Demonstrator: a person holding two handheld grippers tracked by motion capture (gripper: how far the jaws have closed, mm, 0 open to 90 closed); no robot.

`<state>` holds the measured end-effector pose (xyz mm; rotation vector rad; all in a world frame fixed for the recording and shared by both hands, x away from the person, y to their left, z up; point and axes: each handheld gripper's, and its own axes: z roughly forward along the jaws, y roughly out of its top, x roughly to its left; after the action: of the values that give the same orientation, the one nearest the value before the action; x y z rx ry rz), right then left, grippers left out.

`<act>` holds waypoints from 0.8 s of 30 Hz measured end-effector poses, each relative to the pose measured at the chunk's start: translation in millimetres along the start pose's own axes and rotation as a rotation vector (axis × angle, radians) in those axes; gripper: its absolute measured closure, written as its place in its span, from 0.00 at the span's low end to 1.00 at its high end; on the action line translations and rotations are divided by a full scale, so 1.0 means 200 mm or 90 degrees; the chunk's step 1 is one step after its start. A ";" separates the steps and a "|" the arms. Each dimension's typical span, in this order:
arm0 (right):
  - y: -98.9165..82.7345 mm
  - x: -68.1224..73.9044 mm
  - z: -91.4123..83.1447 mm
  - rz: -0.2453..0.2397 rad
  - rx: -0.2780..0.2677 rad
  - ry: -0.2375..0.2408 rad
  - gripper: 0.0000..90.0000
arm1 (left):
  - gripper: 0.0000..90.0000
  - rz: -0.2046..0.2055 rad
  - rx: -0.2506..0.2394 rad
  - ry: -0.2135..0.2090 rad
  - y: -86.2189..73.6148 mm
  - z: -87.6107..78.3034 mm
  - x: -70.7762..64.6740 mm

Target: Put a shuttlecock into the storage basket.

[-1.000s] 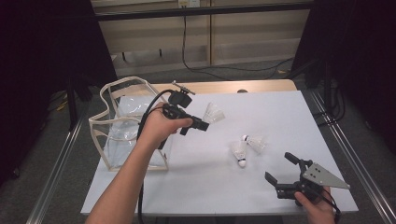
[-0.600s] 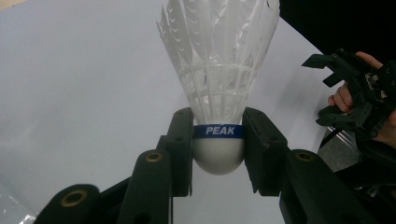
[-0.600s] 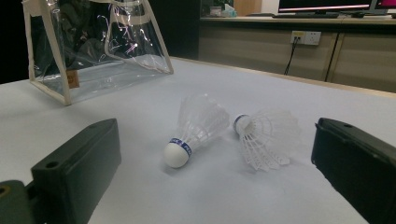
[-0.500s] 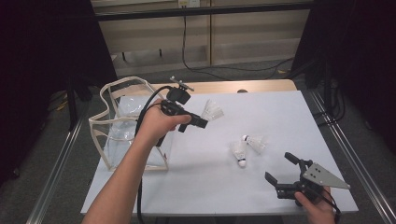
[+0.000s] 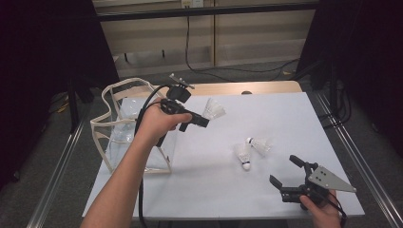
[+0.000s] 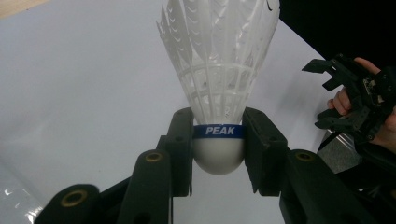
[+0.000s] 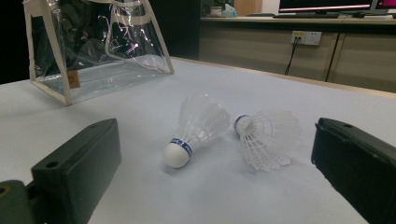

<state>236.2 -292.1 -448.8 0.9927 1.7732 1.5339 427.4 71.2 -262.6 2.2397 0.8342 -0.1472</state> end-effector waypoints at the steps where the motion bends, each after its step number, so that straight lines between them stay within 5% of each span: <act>1: 0.00 0.00 0.00 0.001 0.001 0.000 0.01 | 0.73 0.003 0.001 0.001 0.00 -0.01 0.00; 24: 0.00 0.00 0.00 0.002 0.001 0.001 0.02 | 0.73 -0.019 -0.010 0.014 0.03 -0.07 0.03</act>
<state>236.1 -291.9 -448.8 0.9956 1.7753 1.5358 434.4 80.0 -250.9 2.2188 0.8782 -0.1292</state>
